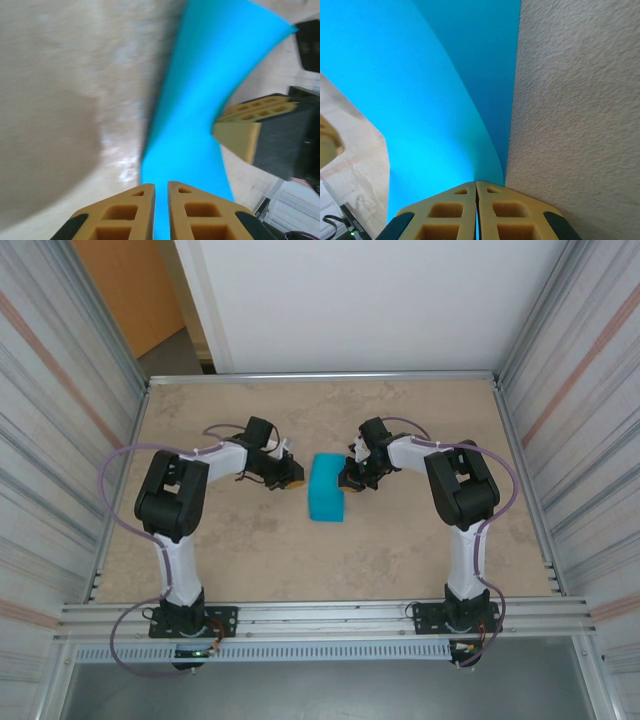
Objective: Fold a paper plane with a square sheet of paper (pick it up from the middle)
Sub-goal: First fold the square sheet of paper in half at the center of the table.
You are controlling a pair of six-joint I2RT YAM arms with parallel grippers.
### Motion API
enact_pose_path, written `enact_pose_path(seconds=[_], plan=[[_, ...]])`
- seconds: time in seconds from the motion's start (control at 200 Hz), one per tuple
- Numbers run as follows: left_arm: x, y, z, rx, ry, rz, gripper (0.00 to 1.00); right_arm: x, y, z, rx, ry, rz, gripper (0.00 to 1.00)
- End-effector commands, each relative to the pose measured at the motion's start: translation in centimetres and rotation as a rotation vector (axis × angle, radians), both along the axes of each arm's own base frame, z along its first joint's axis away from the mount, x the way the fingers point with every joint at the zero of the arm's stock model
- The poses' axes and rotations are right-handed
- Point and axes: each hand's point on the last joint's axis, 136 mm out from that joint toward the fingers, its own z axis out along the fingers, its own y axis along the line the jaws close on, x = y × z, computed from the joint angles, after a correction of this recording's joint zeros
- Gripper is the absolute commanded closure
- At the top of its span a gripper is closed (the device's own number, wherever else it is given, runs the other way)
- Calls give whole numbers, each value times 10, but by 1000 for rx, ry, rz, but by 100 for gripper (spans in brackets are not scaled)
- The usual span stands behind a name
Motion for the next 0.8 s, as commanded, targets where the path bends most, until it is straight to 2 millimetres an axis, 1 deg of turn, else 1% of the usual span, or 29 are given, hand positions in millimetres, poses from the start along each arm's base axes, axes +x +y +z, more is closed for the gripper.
enact_pose_path(seconds=[0.0, 0.08, 0.16, 0.236, 0.296, 0.306, 0.321, 0.351, 0.491, 0.601, 0.697, 0.762, 0.787, 0.792], plan=[[-3, -33, 22, -68, -50, -66, 83, -64, -71, -89, -385, 235, 0, 90], [-5, -50, 13, -65, -29, -98, 83, -64, -70, -89, -381, 235, 0, 90], [-4, -58, 2, -57, -8, -110, 83, -64, -70, -89, -380, 235, 0, 90], [0, -59, -7, -43, -1, -107, 83, -64, -70, -88, -382, 233, 2, 90], [5, -55, -8, -21, -10, -97, 83, -64, -70, -88, -381, 234, 2, 90], [5, -54, -11, -16, -8, -96, 83, -64, -71, -89, -382, 233, 4, 90], [4, -52, -21, 0, 10, -94, 83, -64, -71, -88, -382, 233, 1, 90], [6, -48, -27, 17, 18, -88, 83, -64, -71, -89, -385, 234, 3, 90], [12, -24, -49, 69, 51, -42, 84, -65, -74, -91, -393, 237, 2, 90], [16, 4, -63, 96, 85, 8, 84, -65, -75, -90, -393, 234, 3, 90], [21, 28, -62, 95, 95, 53, 84, -64, -74, -88, -385, 230, 4, 90], [24, 38, -51, 88, 73, 67, 84, -64, -74, -88, -384, 231, 5, 90], [25, 41, -50, 89, 75, 70, 84, -63, -74, -87, -383, 228, 5, 90], [26, 41, -44, 85, 62, 71, 84, -63, -74, -87, -382, 227, 5, 90]])
